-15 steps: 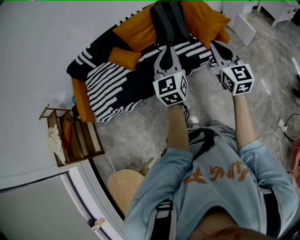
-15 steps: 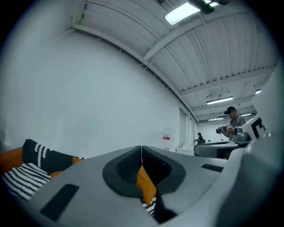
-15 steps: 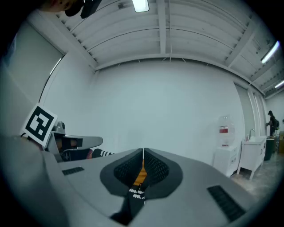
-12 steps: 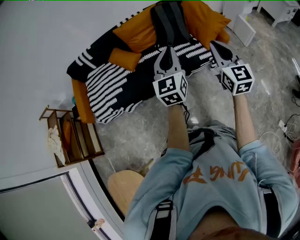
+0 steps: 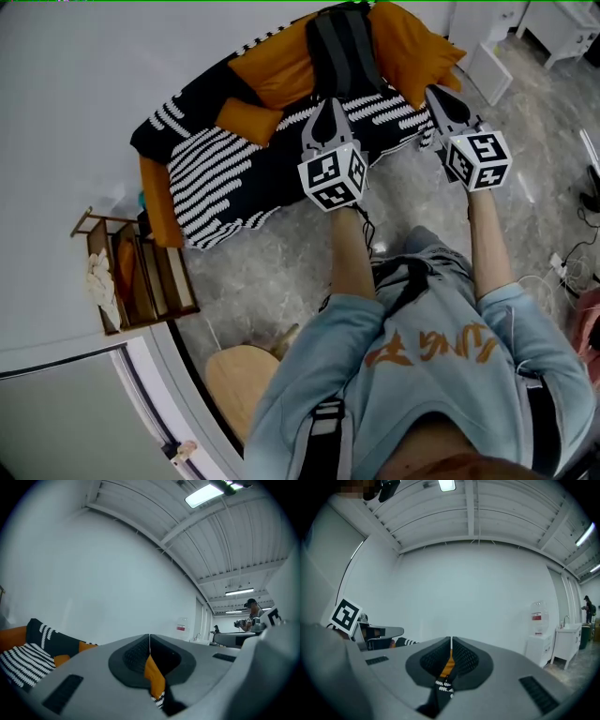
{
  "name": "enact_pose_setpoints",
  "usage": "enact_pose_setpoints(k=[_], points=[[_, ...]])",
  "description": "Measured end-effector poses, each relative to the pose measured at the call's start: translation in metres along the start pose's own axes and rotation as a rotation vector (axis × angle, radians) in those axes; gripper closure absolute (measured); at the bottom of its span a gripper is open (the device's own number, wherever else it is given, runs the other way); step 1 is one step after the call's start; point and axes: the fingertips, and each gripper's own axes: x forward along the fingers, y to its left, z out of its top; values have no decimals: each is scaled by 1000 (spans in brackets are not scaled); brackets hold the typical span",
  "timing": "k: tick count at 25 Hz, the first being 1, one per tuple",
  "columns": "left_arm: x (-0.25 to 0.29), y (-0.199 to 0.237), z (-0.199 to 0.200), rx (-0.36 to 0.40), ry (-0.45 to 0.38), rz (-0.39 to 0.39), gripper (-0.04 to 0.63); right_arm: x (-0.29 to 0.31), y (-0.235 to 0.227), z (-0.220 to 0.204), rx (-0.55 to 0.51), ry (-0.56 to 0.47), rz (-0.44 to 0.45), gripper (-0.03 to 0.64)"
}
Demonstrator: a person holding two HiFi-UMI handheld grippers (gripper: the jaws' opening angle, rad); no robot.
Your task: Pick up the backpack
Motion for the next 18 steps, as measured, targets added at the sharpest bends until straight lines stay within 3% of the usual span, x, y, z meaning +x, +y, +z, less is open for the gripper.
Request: enact_pose_setpoints(k=[9, 18], points=[[31, 10, -15, 5, 18, 9, 572, 38, -13, -17, 20, 15, 41, 586], [108, 57, -26, 0, 39, 66, 572, 138, -41, -34, 78, 20, 118, 586]])
